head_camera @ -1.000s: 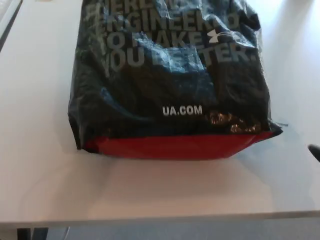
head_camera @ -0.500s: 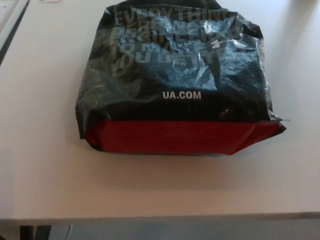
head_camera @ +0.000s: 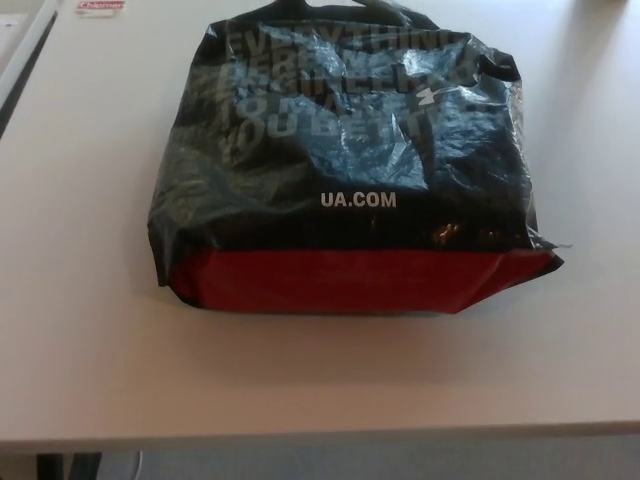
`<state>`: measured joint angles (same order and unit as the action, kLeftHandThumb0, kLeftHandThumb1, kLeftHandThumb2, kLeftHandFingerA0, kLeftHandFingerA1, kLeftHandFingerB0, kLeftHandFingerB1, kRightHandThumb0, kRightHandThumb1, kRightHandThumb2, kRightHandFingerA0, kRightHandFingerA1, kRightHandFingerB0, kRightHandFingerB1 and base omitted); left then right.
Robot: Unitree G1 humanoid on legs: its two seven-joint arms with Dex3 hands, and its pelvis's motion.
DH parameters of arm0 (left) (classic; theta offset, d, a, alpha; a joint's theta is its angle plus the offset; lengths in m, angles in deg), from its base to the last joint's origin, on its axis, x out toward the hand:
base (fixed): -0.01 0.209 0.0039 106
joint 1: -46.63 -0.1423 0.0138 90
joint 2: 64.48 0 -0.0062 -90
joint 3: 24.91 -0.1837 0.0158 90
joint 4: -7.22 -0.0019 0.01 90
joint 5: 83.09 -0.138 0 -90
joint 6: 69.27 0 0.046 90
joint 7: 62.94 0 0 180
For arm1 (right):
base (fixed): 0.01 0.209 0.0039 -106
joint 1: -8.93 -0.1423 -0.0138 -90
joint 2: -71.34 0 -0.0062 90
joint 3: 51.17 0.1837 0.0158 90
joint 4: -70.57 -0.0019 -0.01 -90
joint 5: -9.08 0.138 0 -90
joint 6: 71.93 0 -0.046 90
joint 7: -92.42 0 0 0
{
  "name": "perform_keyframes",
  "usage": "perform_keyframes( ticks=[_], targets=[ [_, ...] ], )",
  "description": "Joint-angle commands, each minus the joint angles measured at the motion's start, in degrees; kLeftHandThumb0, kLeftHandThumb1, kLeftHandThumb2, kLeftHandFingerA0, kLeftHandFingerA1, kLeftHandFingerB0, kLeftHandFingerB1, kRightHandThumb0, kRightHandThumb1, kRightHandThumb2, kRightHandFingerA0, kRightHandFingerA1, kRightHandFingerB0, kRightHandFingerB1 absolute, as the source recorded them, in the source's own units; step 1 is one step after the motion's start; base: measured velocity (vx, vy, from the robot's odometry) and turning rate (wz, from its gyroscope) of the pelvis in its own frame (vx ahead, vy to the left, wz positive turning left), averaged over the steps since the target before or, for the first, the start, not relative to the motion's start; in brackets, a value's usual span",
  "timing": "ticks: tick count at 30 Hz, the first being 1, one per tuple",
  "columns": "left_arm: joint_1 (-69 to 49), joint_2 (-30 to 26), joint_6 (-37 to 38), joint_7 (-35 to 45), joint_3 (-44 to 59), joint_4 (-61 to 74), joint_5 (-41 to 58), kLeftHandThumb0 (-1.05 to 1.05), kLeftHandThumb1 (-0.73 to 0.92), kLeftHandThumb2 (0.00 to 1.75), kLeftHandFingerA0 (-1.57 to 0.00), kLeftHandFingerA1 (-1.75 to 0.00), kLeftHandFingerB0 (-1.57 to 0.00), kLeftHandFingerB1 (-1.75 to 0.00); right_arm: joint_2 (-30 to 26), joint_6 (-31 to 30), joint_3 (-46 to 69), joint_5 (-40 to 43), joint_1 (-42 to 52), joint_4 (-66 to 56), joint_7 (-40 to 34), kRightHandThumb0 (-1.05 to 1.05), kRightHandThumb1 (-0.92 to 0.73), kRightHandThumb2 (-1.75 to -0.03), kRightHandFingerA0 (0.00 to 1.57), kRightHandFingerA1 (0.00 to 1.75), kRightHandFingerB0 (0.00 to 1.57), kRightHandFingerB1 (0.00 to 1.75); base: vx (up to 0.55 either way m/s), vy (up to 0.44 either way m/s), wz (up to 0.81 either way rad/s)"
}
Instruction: A plastic bag is kept infront of the robot in the middle of the desk and the robot uses both its hands to grab it from the top and lifts it up and then releases it.
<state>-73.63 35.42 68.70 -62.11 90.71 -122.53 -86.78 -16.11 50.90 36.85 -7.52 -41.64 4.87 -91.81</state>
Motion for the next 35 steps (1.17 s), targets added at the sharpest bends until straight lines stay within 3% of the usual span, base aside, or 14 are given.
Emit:
perform_keyframes(
  ticks=[1,8,9,14,21,22,23,24,25,26,27,29,30,35],
  targets=[
    [-0.9,1.0,10.4,5.2,-4.1,-14.8,1.8,-0.73,0.76,1.14,-0.04,-0.46,-0.02,-0.32,3.3,15.0,-10.5,-12.5,-0.4,18.4,-12.8,-0.72,-0.69,-1.05,0.01,0.33,0.0,0.22,0.0,0.0,0.0],
    [1.3,-1.8,14.9,3.3,-6.5,-16.9,0.5,-0.88,0.82,1.15,-0.06,-0.44,-0.06,-0.4,2.9,16.8,-12.4,-10.4,-3.2,19.2,-13.3,-0.73,-0.7,-1.04,0.02,0.41,0.0,0.23,0.0,0.0,0.0],
    [1.6,-2.2,15.0,3.4,-6.8,-17.5,0.6,-0.81,0.92,0.74,-0.13,-0.33,-0.14,-0.28,2.7,17.5,-12.6,-10.1,-3.7,19.4,-13.5,-0.72,-0.69,-1.03,0.02,0.43,0.0,0.22,0.0,0.0,0.0],
    [2.6,-2.9,13.9,6.6,-7.7,-18.1,3.9,-0.8,0.92,0.72,-0.21,-0.32,-0.18,-0.28,3.9,18.9,-12.1,0.7,-8.2,20.0,-3.6,-0.76,-0.69,-1.03,0.11,0.45,0.0,0.28,0.0,0.0,0.0],
    [4.5,-4.7,14.9,7.5,-8.5,-22.5,4.2,-0.82,0.92,0.71,-0.22,-0.32,-0.19,-0.29,3.8,21.6,-12.6,1.6,-9.5,21.9,-2.1,-0.74,-0.72,-1.01,0.09,0.42,0.05,0.31,0.0,0.0,0.0],
    [3.6,-4.4,15.0,7.8,-8.3,-20.9,5.1,-0.82,0.92,0.72,-0.24,-0.35,-0.2,-0.29,3.3,22.4,-12.2,2.5,-9.4,21.6,-1.6,-0.67,-0.88,-0.69,0.17,0.3,0.09,0.19,0.0,0.0,0.0],
    [2.4,-3.9,15.0,7.9,-8.2,-18.9,6.0,-0.82,0.92,0.72,-0.24,-0.35,-0.2,-0.29,2.8,23.3,-11.7,3.8,-9.2,21.1,-0.8,-0.67,-0.88,-0.69,0.17,0.3,0.09,0.19,0.0,0.0,0.0],
    [2.1,-3.6,14.9,10.7,-7.6,-18.6,9.0,-0.8,0.92,0.7,-0.23,-0.37,-0.19,-0.29,2.7,25.5,-11.2,6.4,-9.0,22.0,0.8,-0.69,-0.71,-0.98,0.1,0.43,0.04,0.3,0.0,0.0,0.0],
    [3.3,-3.4,13.6,15.1,-5.7,-18.7,14.4,-0.82,0.89,0.67,-0.23,-0.39,-0.22,-0.3,3.3,26.6,-10.3,12.1,-9.1,21.6,4.2,-0.34,-0.56,-1.1,0.0,0.48,0.0,0.49,0.0,0.0,0.0],
    [3.8,-3.3,13.1,16.8,-4.9,-18.7,16.3,-0.82,0.89,0.67,-0.23,-0.39,-0.22,-0.3,3.7,26.8,-9.9,14.2,-9.2,21.3,5.6,-0.34,-0.56,-1.1,0.0,0.48,0.0,0.49,0.0,0.0,0.0],
    [4.2,-3.7,13.1,16.6,-3.8,-18.0,17.6,-0.84,0.89,0.67,-0.29,-0.35,-0.25,-0.3,4.2,26.2,-9.3,21.4,-9.0,19.1,10.1,-0.7,-0.71,-0.94,0.14,0.44,0.09,0.39,0.0,0.0,0.0],
    [4.6,-3.9,12.9,17.3,-2.2,-16.7,20.0,-0.83,0.89,0.67,-0.3,-0.35,-0.25,-0.3,3.0,28.8,-8.2,22.4,-9.8,18.6,9.9,-0.71,-0.72,-0.96,0.17,0.45,0.1,0.39,0.0,0.0,0.0],
    [4.7,-4.6,13.8,17.1,-1.8,-16.0,20.3,-0.83,0.9,0.68,-0.32,-0.35,-0.26,-0.3,1.7,33.0,-7.0,19.5,-11.2,19.6,6.3,-0.6,-0.82,-0.65,0.32,0.35,0.23,0.28,0.0,0.0,0.0],
    [5.9,-5.2,13.6,19.1,0.6,-15.3,23.0,-0.86,0.87,0.66,-0.38,-0.36,-0.3,-0.3,-0.2,34.2,-4.1,20.2,-13.5,19.5,6.1,-0.61,-0.84,-0.65,0.36,0.34,0.26,0.3,0.0,0.0,0.0]
  ],
)
